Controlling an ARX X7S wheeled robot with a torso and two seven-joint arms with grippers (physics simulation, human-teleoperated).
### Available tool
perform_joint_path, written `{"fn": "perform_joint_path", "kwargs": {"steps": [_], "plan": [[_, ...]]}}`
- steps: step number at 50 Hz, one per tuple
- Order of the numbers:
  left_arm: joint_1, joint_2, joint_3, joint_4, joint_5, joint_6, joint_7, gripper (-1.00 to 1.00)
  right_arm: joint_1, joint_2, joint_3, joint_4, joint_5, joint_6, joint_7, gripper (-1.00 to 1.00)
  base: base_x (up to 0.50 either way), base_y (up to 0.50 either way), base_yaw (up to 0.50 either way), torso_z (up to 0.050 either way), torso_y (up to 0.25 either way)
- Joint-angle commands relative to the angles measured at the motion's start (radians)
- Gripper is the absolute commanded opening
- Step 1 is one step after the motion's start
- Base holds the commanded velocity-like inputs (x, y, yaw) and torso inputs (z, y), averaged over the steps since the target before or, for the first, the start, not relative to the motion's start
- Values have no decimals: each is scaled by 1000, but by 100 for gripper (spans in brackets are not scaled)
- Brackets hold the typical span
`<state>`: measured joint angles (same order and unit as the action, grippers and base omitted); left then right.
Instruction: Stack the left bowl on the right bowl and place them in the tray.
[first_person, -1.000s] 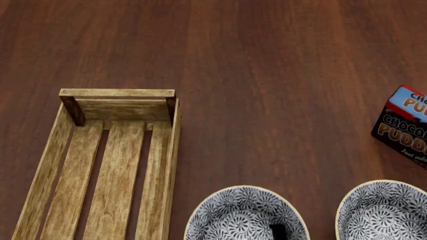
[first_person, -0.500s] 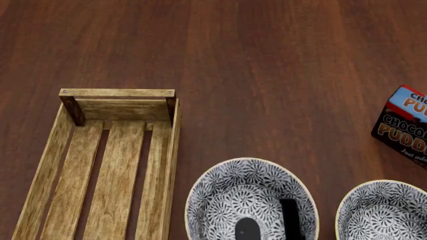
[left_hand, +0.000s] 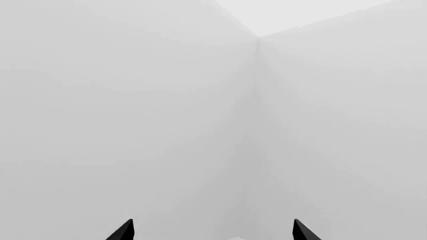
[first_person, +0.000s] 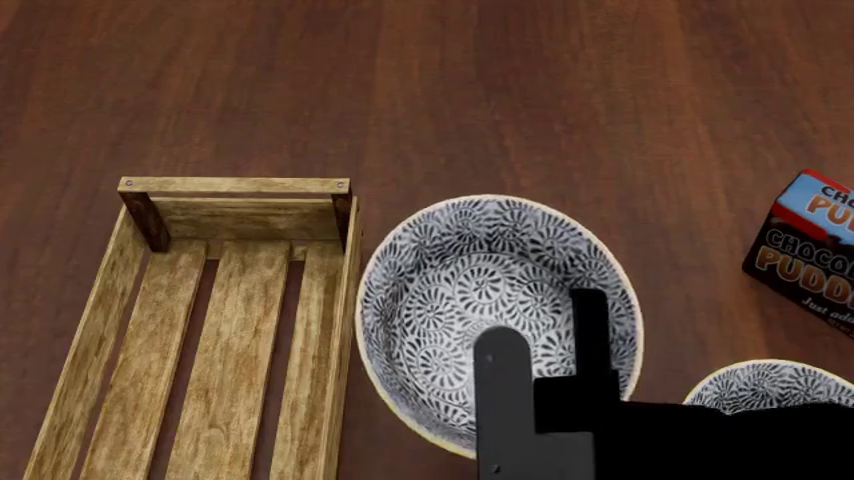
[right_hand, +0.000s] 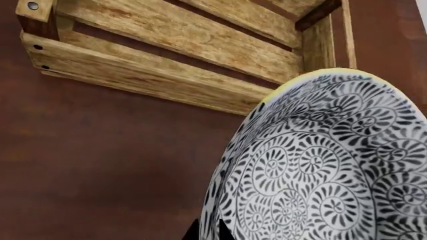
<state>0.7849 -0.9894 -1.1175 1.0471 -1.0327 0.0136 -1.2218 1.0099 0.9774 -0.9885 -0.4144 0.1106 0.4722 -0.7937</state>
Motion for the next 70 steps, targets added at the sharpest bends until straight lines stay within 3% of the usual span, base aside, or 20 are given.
{"fn": "perform_joint_path", "kwargs": {"steps": [1, 35, 57, 70], "plan": [[0, 1, -7, 0, -4, 3, 3, 100, 129, -3, 87, -11, 25, 29, -34, -100, 0, 0, 0, 0, 0], [0, 19, -26, 0, -13, 12, 18, 100, 216, 136, 192, 19, 8, 151, -5, -100, 0, 0, 0, 0, 0], [0, 21, -1, 0, 3, 22, 15, 100, 123, 291, 193, 36, -29, 188, 92, -100, 0, 0, 0, 0, 1], [0, 12, 15, 0, 9, 33, 5, 100, 19, 415, 190, -55, 50, 229, 178, -100, 0, 0, 0, 0, 0]]}}
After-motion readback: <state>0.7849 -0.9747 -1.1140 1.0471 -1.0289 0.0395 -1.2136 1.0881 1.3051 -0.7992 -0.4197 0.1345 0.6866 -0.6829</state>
